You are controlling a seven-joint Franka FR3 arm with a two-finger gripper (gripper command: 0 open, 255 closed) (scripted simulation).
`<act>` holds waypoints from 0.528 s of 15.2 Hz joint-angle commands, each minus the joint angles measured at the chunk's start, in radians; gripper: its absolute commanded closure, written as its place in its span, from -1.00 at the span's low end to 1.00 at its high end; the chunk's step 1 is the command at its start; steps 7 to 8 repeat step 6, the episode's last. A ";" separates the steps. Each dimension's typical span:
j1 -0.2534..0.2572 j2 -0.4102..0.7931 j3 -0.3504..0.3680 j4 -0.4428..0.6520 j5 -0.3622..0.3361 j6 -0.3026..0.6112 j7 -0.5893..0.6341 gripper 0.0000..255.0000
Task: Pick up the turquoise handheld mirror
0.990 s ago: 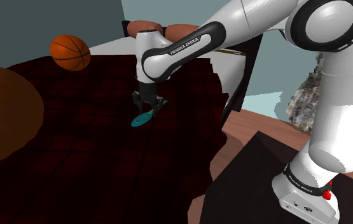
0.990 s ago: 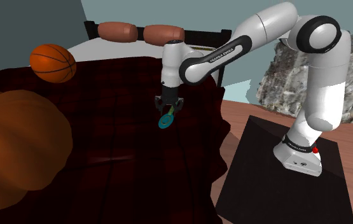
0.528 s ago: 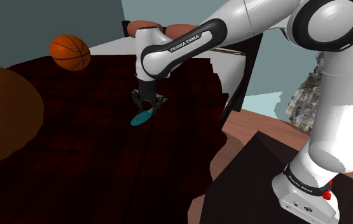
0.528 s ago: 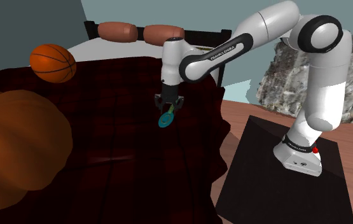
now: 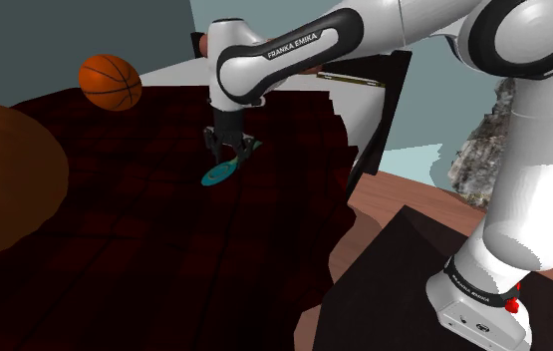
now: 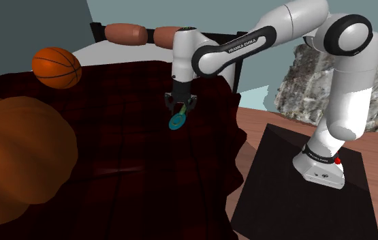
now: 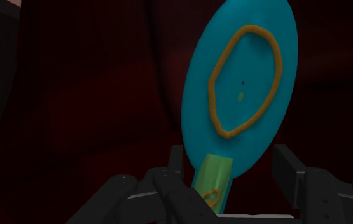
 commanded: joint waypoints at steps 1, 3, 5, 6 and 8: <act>-0.002 -0.009 0.001 0.016 0.005 -0.024 -0.002 1.00; -0.003 -0.015 0.003 0.035 0.008 -0.049 -0.002 1.00; -0.003 -0.019 0.003 0.046 0.009 -0.063 -0.002 1.00; -0.003 -0.019 0.003 0.046 0.009 -0.063 -0.002 1.00; -0.003 -0.019 0.003 0.046 0.009 -0.063 -0.002 1.00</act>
